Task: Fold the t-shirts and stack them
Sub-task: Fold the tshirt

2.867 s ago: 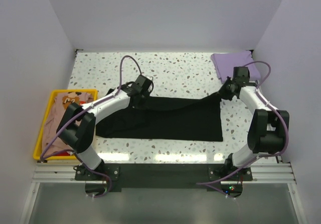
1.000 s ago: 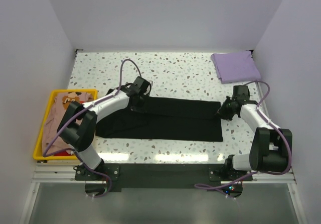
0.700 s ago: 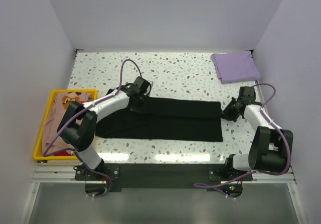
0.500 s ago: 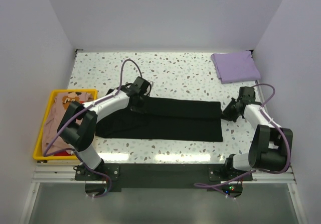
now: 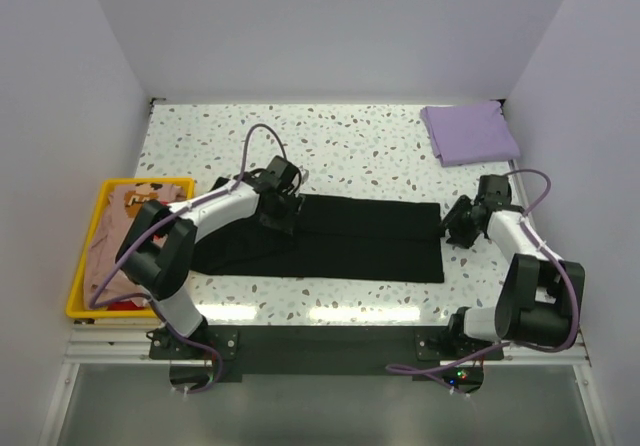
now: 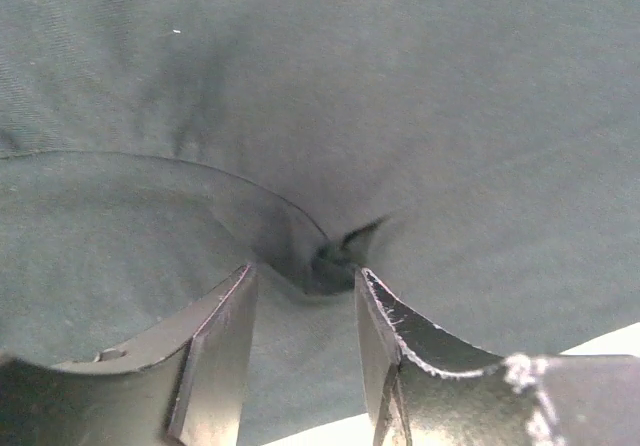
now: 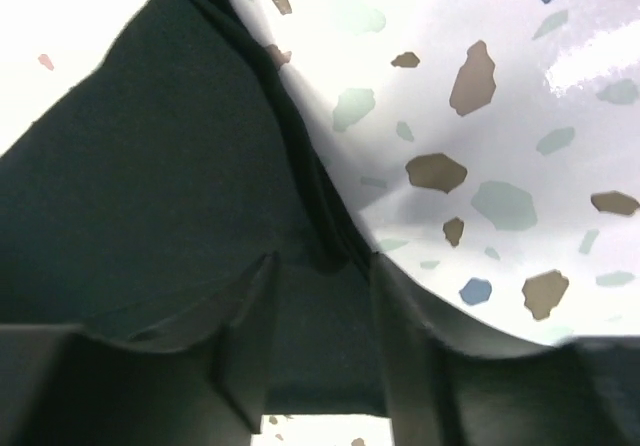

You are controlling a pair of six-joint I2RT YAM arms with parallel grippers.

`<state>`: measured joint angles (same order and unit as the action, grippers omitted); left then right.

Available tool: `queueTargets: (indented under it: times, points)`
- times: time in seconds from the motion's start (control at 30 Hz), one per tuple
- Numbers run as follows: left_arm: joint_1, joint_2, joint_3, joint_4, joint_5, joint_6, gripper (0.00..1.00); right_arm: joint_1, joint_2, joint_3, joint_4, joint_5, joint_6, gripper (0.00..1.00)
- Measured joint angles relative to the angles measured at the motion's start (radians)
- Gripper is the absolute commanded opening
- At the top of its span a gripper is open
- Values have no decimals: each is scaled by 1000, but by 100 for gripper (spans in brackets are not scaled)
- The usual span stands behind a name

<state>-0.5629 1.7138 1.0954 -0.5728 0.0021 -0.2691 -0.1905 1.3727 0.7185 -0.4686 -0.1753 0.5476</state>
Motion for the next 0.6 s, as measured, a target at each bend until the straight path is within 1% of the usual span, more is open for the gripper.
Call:
queueTargets:
  times: [0.03, 0.13, 0.23, 0.3, 0.4, 0.47, 0.6]
  points:
    - [0, -6, 0, -2, 9, 0, 50, 0, -14, 3, -10, 2, -7, 52]
    - [3, -34, 11, -24, 48, -2, 51, 0, -57, 29, -35, 12, -26, 54]
    - [27, -62, 36, -28, 111, -10, 50, 21, -85, 67, -43, 46, -40, 54]
    - [59, -83, 50, -21, 138, -29, 45, 66, -87, 98, -47, 85, -45, 54]
    - [119, -97, 59, -2, 156, -72, 37, 174, -82, 135, -46, 146, -47, 53]
    - [159, -91, 59, 18, 158, -110, 32, 235, -67, 151, -39, 167, -45, 49]
    - [195, -57, 58, 57, 150, -161, 29, 261, -16, 140, -28, 202, -38, 45]
